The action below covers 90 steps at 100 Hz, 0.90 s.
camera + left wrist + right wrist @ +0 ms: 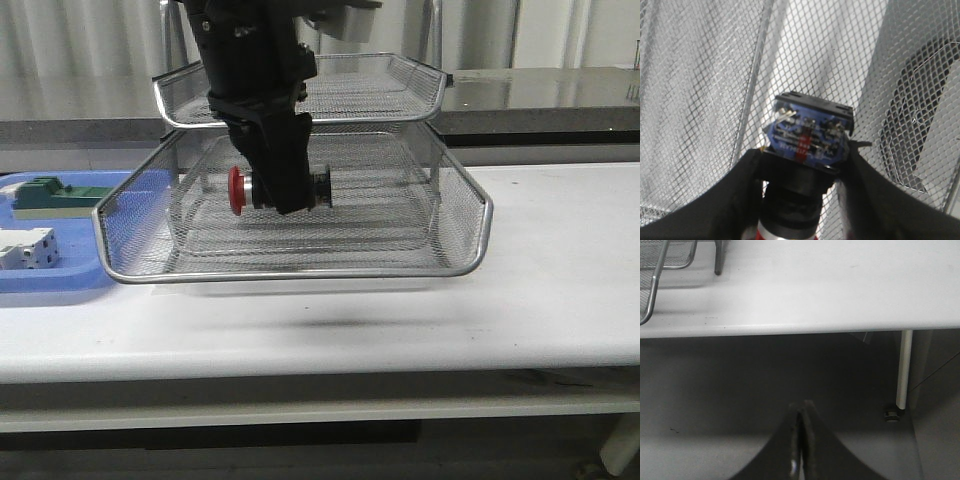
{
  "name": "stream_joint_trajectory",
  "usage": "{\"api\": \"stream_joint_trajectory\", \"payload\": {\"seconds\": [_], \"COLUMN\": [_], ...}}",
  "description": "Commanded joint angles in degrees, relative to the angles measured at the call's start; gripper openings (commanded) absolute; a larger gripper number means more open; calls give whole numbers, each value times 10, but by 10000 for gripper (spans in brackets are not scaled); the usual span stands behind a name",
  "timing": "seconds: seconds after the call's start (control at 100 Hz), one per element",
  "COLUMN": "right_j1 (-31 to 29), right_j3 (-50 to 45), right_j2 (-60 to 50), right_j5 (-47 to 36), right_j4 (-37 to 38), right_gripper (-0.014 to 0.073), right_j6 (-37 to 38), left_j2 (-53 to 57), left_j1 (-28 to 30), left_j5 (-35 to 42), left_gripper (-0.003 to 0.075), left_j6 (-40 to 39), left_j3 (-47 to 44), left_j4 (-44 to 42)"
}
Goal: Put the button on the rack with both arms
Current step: 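Lower the button into the middle tray and open the left gripper, then raise the left gripper away from the rack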
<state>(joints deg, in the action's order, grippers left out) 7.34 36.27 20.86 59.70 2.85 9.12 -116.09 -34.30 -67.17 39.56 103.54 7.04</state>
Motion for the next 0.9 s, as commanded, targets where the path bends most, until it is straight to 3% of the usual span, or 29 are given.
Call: {"api": "stream_joint_trajectory", "payload": {"seconds": [0.0,0.19,0.28,0.59,0.89], "right_j1": [0,0,0,0,0], "right_j3": [19,19,19,19,19], "right_j2": [4,4,4,4,4], "right_j5": [-32,-32,-32,-32,-32], "right_j4": [8,8,8,8,8], "right_gripper": [-67,-67,-67,-67,-67], "right_j6": [-1,-1,-1,-1,-1], "left_j2": [32,32,32,55,140], "left_j1": [-4,-4,-4,-4,0], "left_j5": [8,7,7,-54,-54], "left_gripper": [127,452,525,532,531], "left_j6": [-3,-3,-5,-40,-106], "left_j3": [15,17,17,54,55], "left_j4": [13,13,13,13,-10]}}
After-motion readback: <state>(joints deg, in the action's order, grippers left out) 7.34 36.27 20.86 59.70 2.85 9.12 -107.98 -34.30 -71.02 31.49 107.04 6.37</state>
